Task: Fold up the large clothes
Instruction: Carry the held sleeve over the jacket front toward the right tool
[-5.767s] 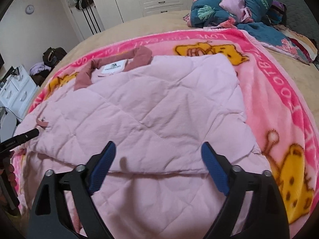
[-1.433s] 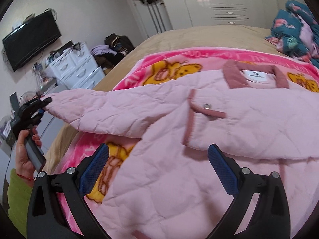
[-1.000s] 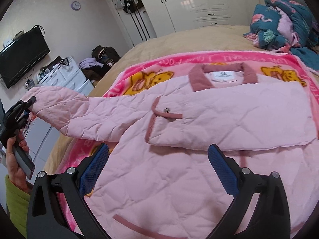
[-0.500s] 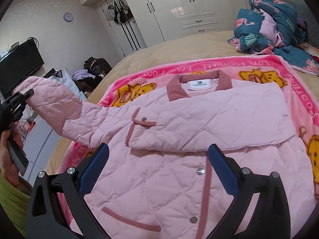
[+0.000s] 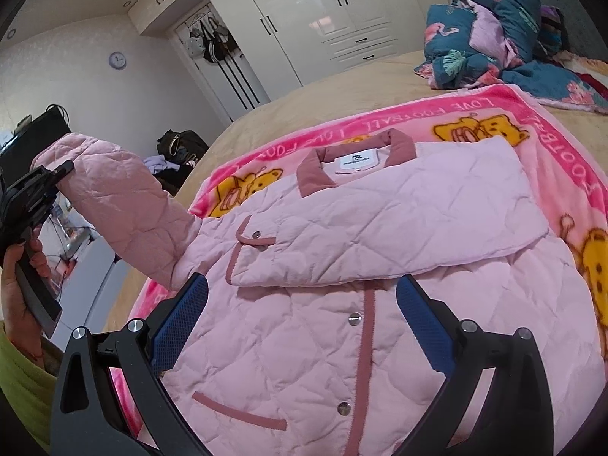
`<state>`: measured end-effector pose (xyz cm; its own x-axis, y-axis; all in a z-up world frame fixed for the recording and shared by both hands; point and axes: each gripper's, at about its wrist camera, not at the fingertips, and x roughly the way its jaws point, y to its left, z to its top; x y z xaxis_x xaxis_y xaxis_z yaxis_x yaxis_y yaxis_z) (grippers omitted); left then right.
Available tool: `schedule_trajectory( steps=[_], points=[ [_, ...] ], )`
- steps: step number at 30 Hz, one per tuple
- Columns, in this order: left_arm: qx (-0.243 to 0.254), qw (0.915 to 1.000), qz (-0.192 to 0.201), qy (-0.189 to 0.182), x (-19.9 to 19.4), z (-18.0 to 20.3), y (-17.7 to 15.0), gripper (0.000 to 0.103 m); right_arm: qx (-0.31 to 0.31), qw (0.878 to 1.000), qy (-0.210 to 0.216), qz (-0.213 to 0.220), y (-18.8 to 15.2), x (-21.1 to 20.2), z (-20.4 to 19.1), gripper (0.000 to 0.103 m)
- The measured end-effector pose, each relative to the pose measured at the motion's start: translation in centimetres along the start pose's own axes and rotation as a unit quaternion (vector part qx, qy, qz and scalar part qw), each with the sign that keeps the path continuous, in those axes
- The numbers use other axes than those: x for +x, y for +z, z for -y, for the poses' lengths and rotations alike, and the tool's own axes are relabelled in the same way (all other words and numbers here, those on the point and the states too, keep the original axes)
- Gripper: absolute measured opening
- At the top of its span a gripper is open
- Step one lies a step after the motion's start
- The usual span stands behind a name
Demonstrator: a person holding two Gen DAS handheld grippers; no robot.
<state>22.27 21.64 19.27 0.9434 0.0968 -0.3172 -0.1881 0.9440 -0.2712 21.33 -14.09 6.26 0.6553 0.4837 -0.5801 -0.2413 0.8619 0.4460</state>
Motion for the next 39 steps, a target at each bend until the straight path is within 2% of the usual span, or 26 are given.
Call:
schedule_trajectory(
  steps=[14, 25, 34, 39],
  points=[
    [0.035, 0.9981, -0.014, -0.048, 1.4, 7.7, -1.1, 0.006, 0.050, 0.999, 0.003, 0.021, -0.2, -2.4, 4.8, 0.099],
    [0.066, 0.9925, -0.038, -0.096, 2.9, 14.3, -3.4, 0.005, 0.089, 0.995, -0.003, 0.036, -0.6, -4.0, 8.5, 0.099],
    [0.093, 0.9838, -0.063, -0.139, 4.4, 19.6, -7.1, 0.004, 0.106, 0.993, -0.014, 0.045, -0.7, -4.9, 10.8, 0.099],
    [0.108, 0.9774, -0.091, -0.157, 5.7, 21.1, -9.9, 0.004, 0.119, 0.992, -0.022, 0.046, -0.8, -5.1, 12.2, 0.099]
  ],
)
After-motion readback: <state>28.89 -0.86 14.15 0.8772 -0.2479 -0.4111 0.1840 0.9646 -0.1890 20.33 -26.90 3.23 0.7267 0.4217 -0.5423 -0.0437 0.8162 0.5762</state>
